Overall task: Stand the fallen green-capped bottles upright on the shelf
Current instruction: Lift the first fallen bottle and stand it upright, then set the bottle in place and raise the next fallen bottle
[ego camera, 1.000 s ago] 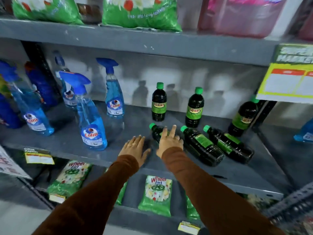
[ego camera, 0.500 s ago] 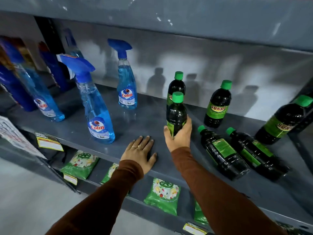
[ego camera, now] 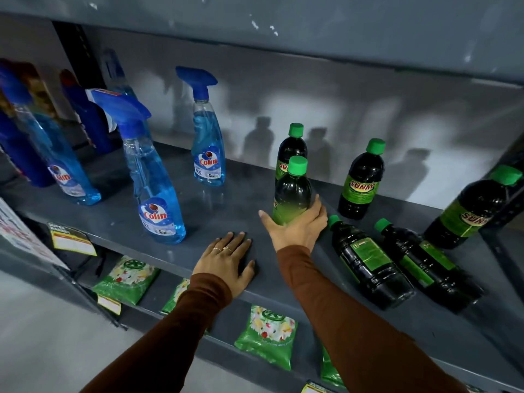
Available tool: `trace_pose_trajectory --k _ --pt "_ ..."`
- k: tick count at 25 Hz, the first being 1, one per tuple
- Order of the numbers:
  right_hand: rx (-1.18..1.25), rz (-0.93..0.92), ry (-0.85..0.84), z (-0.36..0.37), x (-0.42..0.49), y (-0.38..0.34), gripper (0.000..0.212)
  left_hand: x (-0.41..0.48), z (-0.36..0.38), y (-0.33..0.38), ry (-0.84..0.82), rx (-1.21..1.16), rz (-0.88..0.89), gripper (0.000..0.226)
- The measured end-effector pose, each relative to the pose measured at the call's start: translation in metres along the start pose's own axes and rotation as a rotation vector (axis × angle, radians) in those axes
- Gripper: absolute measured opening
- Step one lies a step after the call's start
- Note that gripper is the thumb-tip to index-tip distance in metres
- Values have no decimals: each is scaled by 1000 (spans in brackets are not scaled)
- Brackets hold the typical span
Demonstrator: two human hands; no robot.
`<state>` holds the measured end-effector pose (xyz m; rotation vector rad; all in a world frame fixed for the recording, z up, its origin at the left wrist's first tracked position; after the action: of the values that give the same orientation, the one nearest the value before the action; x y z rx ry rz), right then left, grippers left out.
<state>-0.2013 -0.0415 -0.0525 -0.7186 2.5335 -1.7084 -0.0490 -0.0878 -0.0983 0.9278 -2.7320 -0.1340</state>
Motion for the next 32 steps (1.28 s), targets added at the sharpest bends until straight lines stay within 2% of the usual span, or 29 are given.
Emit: trace_pose_trajectory --k 3,5,8,11,14,16,18,22,24,27,32 --pt "36 -33 -23 2 -2 2 100 -3 3 -2 -9 15 -9 61" --pt "126 -45 -91 3 -5 5 101 -3 3 -3 -9 19 -14 63" --pt "73 34 -60 4 -4 12 107 0 2 2 -12 0 -8 61" --pt "103 132 -117 6 1 16 92 -2 -3 -1 -31 -22 40 62" --pt "125 152 -287 8 1 16 78 -17 -14 -2 -33 89 231 80" --pt "107 138 -346 6 -2 15 67 -23 -18 -4 -133 169 217 91" --pt "87 126 -398 1 -9 14 62 -25 -20 -2 -159 178 218 98" --pt "42 128 -476 -11 -30 12 64 -21 -6 -10 -252 56 208 113" --pt "40 133 -508 -17 -41 10 66 -18 -3 -11 -244 82 205 117" --pt "31 161 -517 -27 -58 10 68 -20 -2 -8 -226 81 195 135" --pt "32 191 -505 -33 -83 12 72 -29 2 -8 -259 52 175 141"
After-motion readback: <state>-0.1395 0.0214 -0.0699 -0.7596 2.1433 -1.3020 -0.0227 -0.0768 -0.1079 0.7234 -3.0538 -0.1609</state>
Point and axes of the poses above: each hand's wrist, its own x-axis towards the middle knuckle, its own z-axis out of the palm, y = z × x, the point moved 5 cm from there along x, towards the middle knuckle, and after that the axes turned 7 degrees about z, right-handed, at the moved point
